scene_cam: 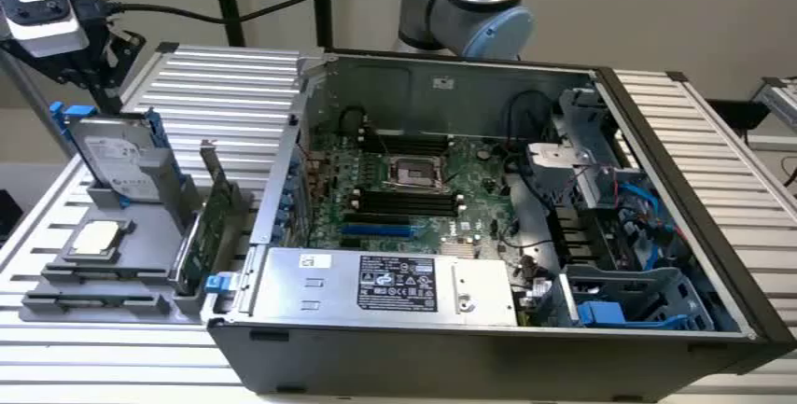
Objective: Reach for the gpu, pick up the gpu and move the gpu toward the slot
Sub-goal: 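Reach for the gpu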
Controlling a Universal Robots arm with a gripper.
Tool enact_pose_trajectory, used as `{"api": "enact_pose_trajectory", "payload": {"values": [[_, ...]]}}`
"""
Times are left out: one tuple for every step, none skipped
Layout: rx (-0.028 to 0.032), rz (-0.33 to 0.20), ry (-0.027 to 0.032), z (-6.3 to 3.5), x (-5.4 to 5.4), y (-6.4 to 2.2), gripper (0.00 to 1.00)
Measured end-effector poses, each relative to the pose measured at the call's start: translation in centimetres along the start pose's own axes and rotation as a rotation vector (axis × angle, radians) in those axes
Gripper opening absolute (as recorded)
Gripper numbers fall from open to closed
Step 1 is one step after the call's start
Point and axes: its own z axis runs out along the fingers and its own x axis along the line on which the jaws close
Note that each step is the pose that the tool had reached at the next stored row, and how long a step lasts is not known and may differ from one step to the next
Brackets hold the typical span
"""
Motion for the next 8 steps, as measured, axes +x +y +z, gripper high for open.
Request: {"api": "enact_pose_trajectory", "payload": {"values": [[0.0, 0.0, 0.0, 0.0, 0.0, 0.0, 0.11], [0.0, 0.0, -0.0001, 0.0, 0.0, 0.0, 0.11], [0.0, 0.0, 0.0, 0.0, 0.0, 0.0, 0.11], [0.0, 0.0, 0.0, 0.0, 0.0, 0.0, 0.11], [0.0, 0.0, 0.0, 0.0, 0.0, 0.0, 0.11], [0.0, 0.0, 0.0, 0.0, 0.0, 0.0, 0.11], [0.0, 0.0, 0.0, 0.0, 0.0, 0.0, 0.11], [0.0, 0.0, 0.0, 0.0, 0.0, 0.0, 0.11]]}}
